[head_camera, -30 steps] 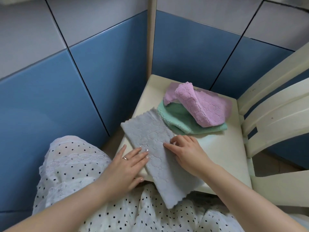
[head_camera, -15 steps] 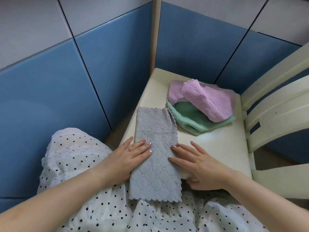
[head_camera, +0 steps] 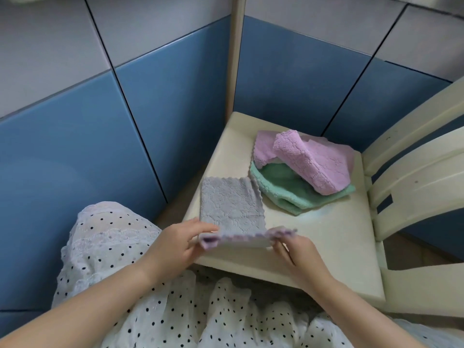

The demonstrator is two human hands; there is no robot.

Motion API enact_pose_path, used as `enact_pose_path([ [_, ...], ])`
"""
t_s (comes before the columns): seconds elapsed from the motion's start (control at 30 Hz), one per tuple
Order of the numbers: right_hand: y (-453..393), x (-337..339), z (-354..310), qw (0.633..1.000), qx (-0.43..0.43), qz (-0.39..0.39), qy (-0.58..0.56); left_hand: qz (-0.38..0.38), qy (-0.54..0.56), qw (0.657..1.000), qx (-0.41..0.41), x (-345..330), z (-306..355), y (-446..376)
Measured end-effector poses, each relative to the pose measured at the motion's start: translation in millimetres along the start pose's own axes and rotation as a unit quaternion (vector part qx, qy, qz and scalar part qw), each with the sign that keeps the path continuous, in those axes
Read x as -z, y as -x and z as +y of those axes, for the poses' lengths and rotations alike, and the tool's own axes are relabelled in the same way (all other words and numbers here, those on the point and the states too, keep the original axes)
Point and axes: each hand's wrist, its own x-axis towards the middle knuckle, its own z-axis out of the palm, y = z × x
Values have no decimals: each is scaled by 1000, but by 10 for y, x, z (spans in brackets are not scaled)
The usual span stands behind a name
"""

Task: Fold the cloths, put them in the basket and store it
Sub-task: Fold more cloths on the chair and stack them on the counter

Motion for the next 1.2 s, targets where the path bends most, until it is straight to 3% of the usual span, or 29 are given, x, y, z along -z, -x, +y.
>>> enact_pose_path([
  [0.13, -260, 19, -78, 997, -69, -23, 1, 25, 133, 986, 95, 1, 119, -24],
  [0.4, -707, -59, -120, 979, -189, -34, 70, 75, 65, 974, 204, -59, 86, -222],
  [0.73, -839, -42, -12, 965, -259, -31, 35, 6, 61, 955, 289, 72, 41, -459],
  [0.8, -853, 27, -7, 968, -242, 4, 65, 48, -16, 969, 243, 77, 65, -442],
  [0.87, -860, 45, -66, 980, -161, 73, 88, 107, -117, 979, 125, 26, 112, -429],
  [0.97, -863, -169, -205, 988, 6, 66, 140, 69, -257, 964, 18, -134, 106, -537],
  [1.03, -859, -379, -236, 981, 35, 6, 191, -28, -322, 945, 46, -221, 104, -632],
  [1.1, -849, -467, -236, 969, 6, -76, 233, -100, -346, 927, 100, -259, 65, -664],
  [1.2, -807, -426, -129, 957, -42, -142, 249, -107, -343, 924, 135, -246, -49, -660],
])
